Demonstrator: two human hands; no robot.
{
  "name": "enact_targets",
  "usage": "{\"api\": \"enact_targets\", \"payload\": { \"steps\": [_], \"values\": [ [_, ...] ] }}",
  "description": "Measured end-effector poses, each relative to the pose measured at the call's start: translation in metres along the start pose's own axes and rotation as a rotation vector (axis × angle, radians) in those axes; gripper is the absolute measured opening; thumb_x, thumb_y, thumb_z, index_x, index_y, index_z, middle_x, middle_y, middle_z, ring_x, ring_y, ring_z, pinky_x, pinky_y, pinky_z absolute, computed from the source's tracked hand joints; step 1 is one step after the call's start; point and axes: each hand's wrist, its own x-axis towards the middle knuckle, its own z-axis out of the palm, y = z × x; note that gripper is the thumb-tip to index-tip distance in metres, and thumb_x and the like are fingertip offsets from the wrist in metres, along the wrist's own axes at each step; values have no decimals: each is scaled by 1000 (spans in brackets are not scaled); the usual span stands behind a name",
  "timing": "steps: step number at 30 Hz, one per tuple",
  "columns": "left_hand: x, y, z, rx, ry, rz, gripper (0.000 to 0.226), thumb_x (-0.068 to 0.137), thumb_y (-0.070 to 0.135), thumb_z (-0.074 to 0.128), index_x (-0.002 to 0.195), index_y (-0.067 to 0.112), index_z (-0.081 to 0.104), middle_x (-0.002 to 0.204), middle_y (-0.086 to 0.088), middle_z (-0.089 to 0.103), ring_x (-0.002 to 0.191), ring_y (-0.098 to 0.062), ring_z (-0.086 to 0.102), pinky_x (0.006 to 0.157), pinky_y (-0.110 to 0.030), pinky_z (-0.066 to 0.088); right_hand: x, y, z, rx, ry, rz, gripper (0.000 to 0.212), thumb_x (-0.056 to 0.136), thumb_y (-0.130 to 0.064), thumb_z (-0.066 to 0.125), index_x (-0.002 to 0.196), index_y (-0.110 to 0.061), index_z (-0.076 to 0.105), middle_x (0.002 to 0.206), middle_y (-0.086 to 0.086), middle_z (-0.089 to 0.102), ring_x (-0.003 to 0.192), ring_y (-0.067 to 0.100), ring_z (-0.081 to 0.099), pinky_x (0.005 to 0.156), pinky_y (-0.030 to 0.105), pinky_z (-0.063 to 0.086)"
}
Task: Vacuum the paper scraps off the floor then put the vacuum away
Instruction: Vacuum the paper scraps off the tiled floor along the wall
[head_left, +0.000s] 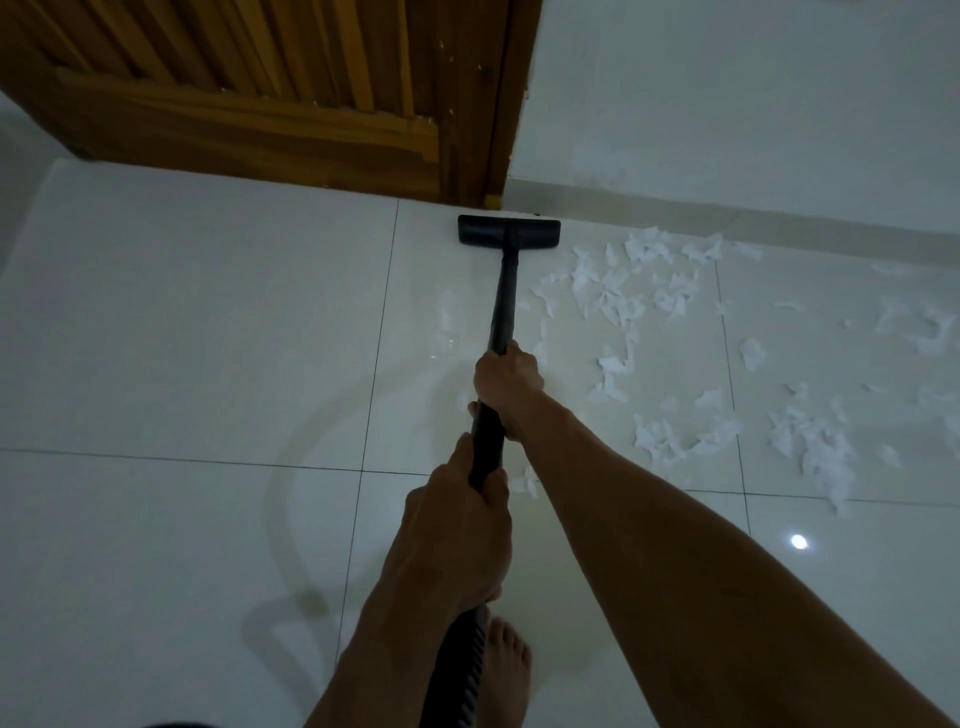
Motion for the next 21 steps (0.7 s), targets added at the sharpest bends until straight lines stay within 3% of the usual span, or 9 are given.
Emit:
{"api": "enact_targets", "payload": {
  "steps": [6,12,15,19,21],
  "values": [
    [-28,-12,1,48,8,0,42,103,44,38,142,29,38,80,-4,67,57,-17,63,64,-41,64,-27,18,-2,40,-32,12,42,100,-21,44,143,-21,45,101,11,60,60,19,62,52,28,60],
    [-68,-34,7,64,7,23,37,103,43,39,135,27,44,69,2,61,48,-11,59,56,-35,62,-63,48,-5,27,-18,16,42,100,-19,43,142,-17,43,101,13,61,59,20,63,54,30,60],
    [-85,-48,9,69,-12,25,39,103,43,40,138,26,42,76,-2,64,57,-16,62,64,-40,63,-79,66,-1,-27,-2,-13,40,99,-18,45,139,-12,46,107,13,62,68,23,68,68,36,64],
    [-109,-68,10,79,-14,19,41,103,43,39,138,22,43,92,-11,69,67,-19,62,74,-44,63,-103,88,3,-54,17,-26,39,99,-19,45,137,-11,46,114,13,61,75,24,67,75,39,63],
    [-122,-77,10,66,-27,28,39,103,43,38,135,22,45,86,-9,67,66,-19,62,73,-43,63,-114,98,7,-80,6,-48,42,98,-18,43,140,-11,44,119,15,59,84,25,65,80,41,62]
  ]
}}
